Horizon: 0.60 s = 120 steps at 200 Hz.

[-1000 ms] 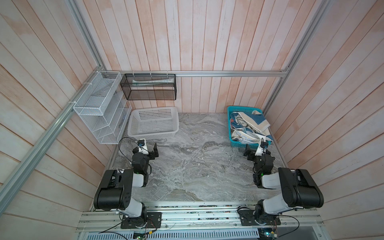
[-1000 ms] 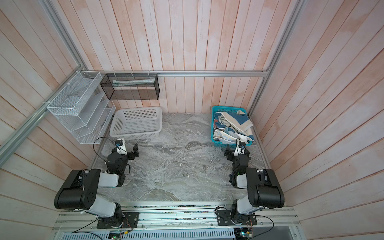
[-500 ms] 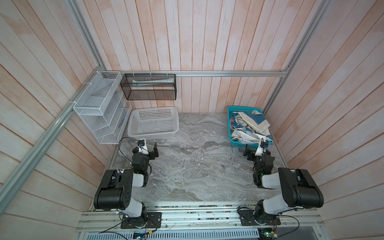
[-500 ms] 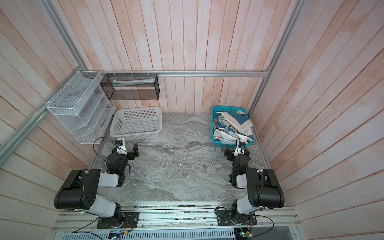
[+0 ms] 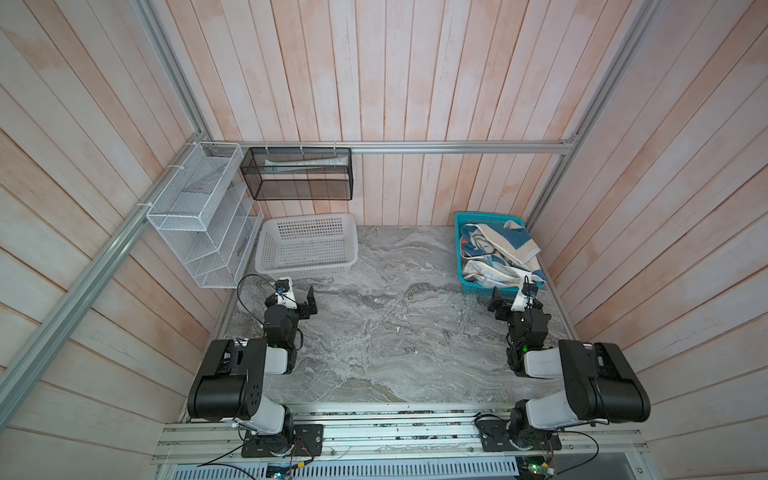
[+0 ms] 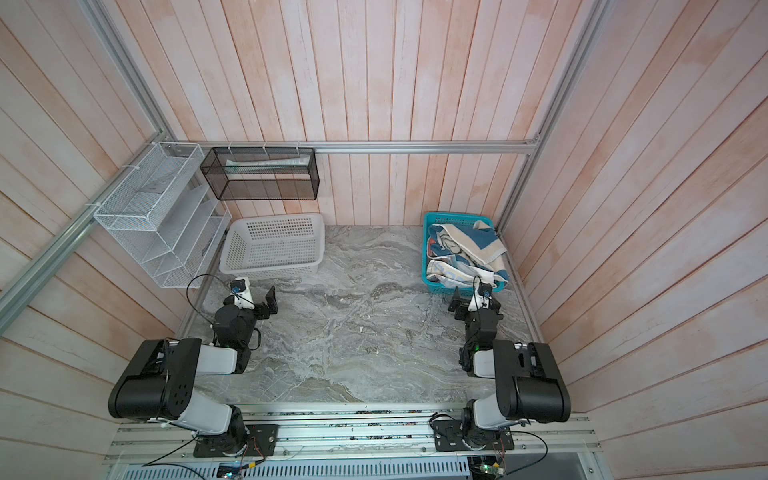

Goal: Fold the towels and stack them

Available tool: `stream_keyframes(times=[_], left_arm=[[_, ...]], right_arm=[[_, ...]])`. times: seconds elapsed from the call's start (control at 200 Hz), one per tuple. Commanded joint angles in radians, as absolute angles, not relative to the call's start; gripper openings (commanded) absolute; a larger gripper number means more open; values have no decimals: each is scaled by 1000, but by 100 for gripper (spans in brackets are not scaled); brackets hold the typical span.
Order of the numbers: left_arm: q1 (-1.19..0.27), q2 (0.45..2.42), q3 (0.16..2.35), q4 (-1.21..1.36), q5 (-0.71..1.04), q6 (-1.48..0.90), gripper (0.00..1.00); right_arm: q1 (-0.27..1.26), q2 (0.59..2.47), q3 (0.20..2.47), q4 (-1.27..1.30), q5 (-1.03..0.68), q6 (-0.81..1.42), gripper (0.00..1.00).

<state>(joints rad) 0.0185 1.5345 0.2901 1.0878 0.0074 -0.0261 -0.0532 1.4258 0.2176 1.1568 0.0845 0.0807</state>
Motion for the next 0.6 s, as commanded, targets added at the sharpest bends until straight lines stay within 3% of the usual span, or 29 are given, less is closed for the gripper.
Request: stream_keyframes(times=[0.0,0.13,0.22,0.29,0.405,0.595], left_arm=[[22,1539,298,1085,15,-16,100],[-22,1463,289,1059,-30,21,100],[-72,1324,445,631,-86,8,100],[-101,1266,546,445,-92,-53,97],[-183,1219,664,298,-65,-185,90],[-348,1351,865,190,8,-301,92]], right_arm=[[-46,1256,335,823,164,156,98],[-34,1125,464,508,207,292,87],[-2,1087,518,455,171,279,87],[22,1112,592,411,193,249,88],[23,1299,852,224,174,190,91],[-4,1739,1366,-66,115,148,98]])
